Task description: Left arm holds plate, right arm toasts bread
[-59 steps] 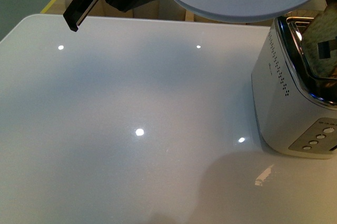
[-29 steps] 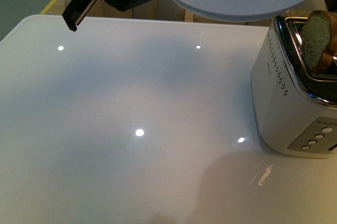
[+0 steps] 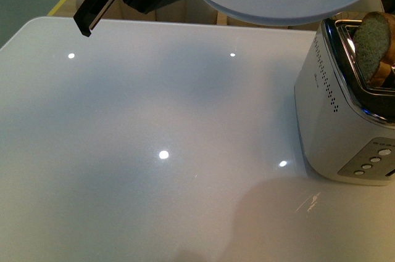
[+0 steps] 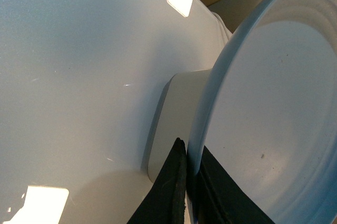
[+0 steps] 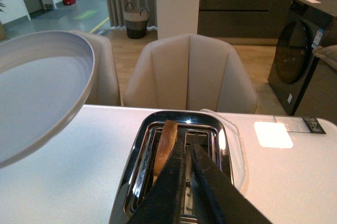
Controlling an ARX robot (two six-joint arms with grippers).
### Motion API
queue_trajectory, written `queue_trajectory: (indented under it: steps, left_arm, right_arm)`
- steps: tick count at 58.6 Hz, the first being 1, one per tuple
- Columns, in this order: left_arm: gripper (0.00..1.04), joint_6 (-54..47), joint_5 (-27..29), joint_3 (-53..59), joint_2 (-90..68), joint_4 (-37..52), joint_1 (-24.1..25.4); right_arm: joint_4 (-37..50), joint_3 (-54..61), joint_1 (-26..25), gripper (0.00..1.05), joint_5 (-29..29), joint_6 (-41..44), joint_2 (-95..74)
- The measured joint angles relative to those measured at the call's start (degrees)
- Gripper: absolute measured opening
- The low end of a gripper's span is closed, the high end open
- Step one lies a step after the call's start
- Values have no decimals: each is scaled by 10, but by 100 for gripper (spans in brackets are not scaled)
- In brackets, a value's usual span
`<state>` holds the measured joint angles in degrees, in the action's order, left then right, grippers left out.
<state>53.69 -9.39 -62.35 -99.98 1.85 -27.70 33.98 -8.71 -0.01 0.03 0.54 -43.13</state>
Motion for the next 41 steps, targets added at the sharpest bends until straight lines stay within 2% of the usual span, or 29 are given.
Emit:
queue_trajectory:
  steps: [33, 41]
  left_arm:
    - [3, 0, 0, 0, 0, 0, 0]
    - [3, 0, 0, 0, 0, 0, 0]
  right_arm:
    - [-98, 65, 0, 2, 0, -1, 163]
    - [-91, 77, 0, 2, 0, -2, 179]
